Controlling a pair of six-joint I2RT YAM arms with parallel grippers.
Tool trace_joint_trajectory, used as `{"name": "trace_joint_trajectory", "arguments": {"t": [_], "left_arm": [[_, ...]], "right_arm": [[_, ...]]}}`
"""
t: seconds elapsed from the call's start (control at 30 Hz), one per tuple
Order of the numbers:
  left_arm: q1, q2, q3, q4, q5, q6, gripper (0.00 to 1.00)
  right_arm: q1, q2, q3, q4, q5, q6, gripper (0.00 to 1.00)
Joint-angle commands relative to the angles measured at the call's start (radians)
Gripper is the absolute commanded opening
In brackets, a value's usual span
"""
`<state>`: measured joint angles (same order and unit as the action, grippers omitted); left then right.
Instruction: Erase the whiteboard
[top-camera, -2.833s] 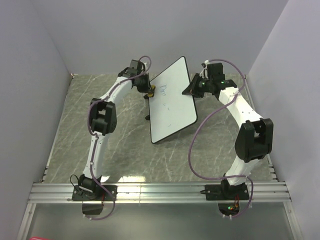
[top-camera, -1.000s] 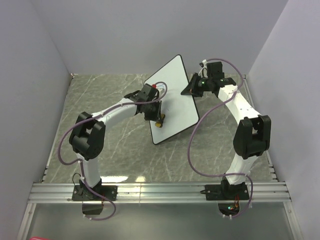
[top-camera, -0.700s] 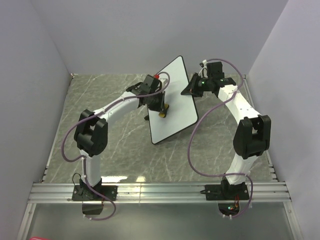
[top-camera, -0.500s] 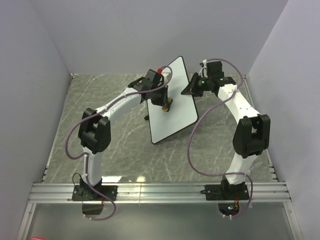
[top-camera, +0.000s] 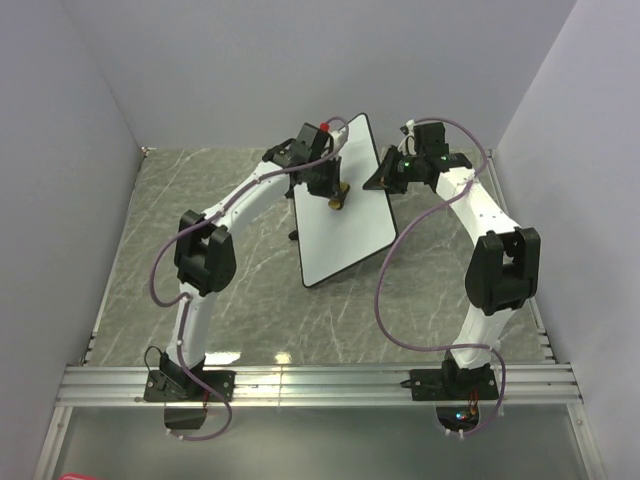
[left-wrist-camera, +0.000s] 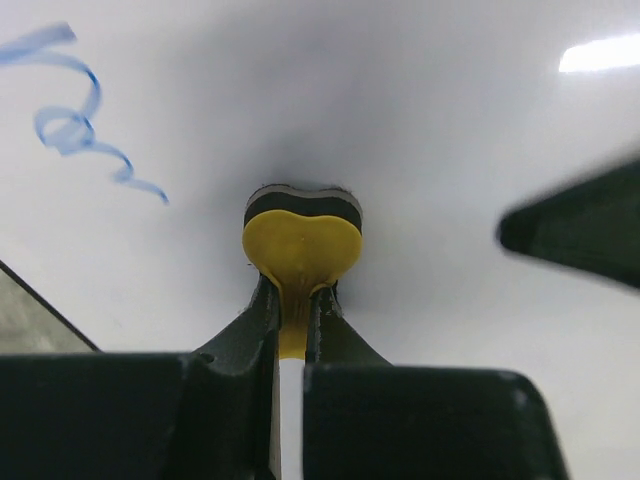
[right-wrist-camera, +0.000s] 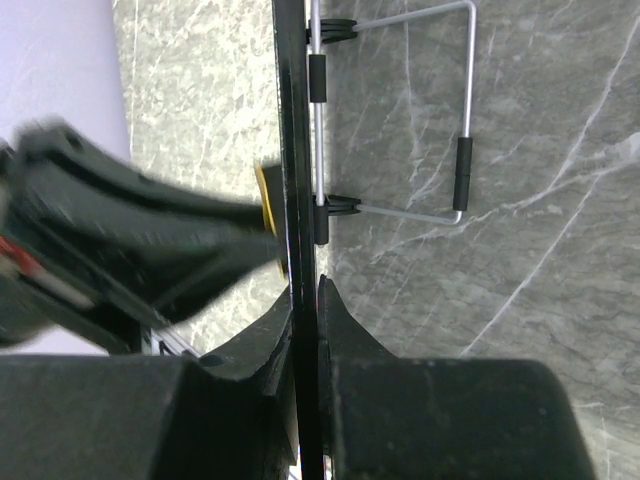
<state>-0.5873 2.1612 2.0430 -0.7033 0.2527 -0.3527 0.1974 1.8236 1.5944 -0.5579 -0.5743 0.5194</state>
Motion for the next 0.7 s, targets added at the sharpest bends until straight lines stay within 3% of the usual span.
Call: {"name": "trace_joint_trajectory", "arguments": {"t": [0.0, 0.17, 0.43, 0.67], "left_arm": [[-0.002, 0.15, 0.101, 0.093, -0.021, -0.015, 0.0], [0.066, 0.265, 0.192, 0.107, -0.108, -0.015, 0.0], [0.144, 0.443, 0.33, 0.099, -0.11, 0.0, 0.0], [0.155, 0.395, 0.251, 0.145, 0.052, 0.043, 0.0]], "right_arm": [[0.142, 0.074, -0.096, -0.266, -0.153, -0.064, 0.0], [0.157, 0.042, -0.14, -0.293, -0.15, -0.082, 0.0], [0.171, -0.006, -0.169, -0.329, -0.119, -0.104, 0.0], [0.171, 0.028, -0.123, -0.344, -0.114, -0.105, 0.0]]}}
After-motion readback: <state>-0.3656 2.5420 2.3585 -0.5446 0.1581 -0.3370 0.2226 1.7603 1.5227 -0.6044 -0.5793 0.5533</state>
